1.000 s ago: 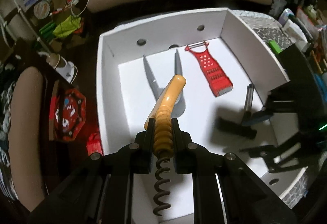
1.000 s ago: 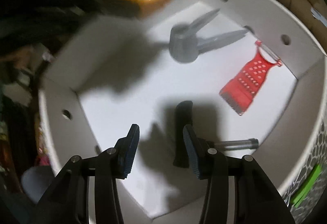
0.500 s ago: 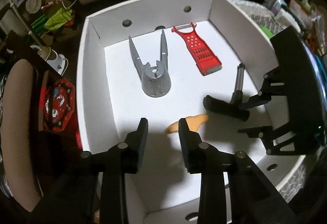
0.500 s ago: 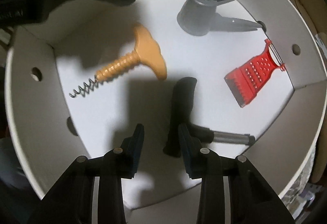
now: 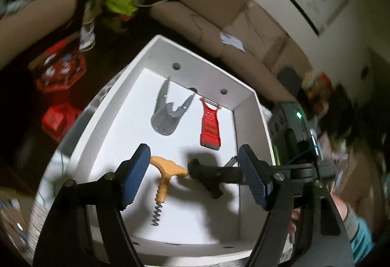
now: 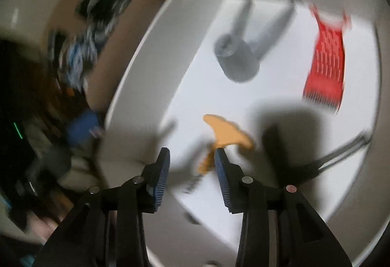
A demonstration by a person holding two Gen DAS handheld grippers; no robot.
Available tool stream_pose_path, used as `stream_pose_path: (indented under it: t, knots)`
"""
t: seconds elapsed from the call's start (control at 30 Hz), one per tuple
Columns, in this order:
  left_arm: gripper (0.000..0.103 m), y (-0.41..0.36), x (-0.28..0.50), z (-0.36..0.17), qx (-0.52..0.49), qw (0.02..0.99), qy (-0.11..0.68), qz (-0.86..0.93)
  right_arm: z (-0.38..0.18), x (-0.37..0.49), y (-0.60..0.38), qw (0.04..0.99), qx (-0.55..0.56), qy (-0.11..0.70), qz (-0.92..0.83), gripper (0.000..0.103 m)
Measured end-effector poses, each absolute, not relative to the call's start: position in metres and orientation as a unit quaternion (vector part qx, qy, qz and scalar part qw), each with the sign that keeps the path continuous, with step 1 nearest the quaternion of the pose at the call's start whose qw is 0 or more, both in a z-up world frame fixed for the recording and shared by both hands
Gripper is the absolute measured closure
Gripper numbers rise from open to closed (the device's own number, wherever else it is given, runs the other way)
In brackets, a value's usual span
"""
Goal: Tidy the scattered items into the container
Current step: 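Move both tools back from the box toward the tools on the table, then reach into the pile and grasp the metal wire rack with the left tool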
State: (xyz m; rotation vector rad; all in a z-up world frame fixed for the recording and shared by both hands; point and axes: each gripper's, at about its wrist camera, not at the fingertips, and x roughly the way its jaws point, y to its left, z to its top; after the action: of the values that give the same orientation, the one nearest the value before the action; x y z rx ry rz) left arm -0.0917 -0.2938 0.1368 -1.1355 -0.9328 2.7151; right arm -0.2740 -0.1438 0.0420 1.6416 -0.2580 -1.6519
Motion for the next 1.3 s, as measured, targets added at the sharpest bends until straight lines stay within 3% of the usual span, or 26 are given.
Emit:
stream_pose_path:
  t: [0.17,0.23,0.3,0.43,0.6,0.77,0.93,0.97,1.0,1.03,1.3]
  knots:
    - [0.031,-0.288,-0.09,0.143,-0.374,0.006,-0.264,0.889,0.08,-0.266,-0.104,0.374,0.589,-0.098,-0.71,0.059]
    - [0.031,-0.282,-0.087,0.146,-0.367,0.02,-0.266,0.891,0.103,-0.257,-0.084,0.379,0.552,-0.083,-0.739,0.052]
    - [0.031,-0.267,-0.09,0.143,-0.371,0.039,-0.258,0.891,0.129,-0.24,-0.061,0.377,0.517,-0.065,-0.766,0.037]
    - [0.031,-0.237,-0.093,0.135,-0.385,0.057,-0.241,0.889,0.15,-0.205,-0.011,0.356,0.475,-0.058,-0.802,0.033]
    - [0.028,-0.171,-0.083,0.151,-0.371,0.129,-0.141,0.909,0.151,-0.172,0.047,0.32,0.455,-0.051,-0.83,0.033]
    - [0.001,-0.112,-0.057,0.165,-0.338,0.199,-0.132,0.91,0.151,-0.151,0.117,0.284,0.451,-0.084,-0.842,0.033]
    - [0.0,-0.058,-0.036,0.167,-0.329,0.23,-0.108,0.91,0.141,-0.131,0.174,0.247,0.443,-0.098,-0.856,0.031]
    - [0.0,-0.045,-0.035,0.165,-0.337,0.234,-0.104,0.906,0.138,-0.126,0.184,0.245,0.44,-0.102,-0.858,0.022]
    - [0.0,-0.037,-0.035,0.163,-0.345,0.233,-0.1,0.904,0.136,-0.122,0.191,0.241,0.436,-0.103,-0.861,0.007]
    - [0.0,-0.029,-0.034,0.161,-0.352,0.231,-0.095,0.902,0.132,-0.116,0.198,0.231,0.429,-0.099,-0.867,0.0]
    - [0.0,0.007,-0.022,0.16,-0.379,0.174,-0.052,0.907,0.107,-0.093,0.22,0.189,0.424,-0.1,-0.88,0.0]
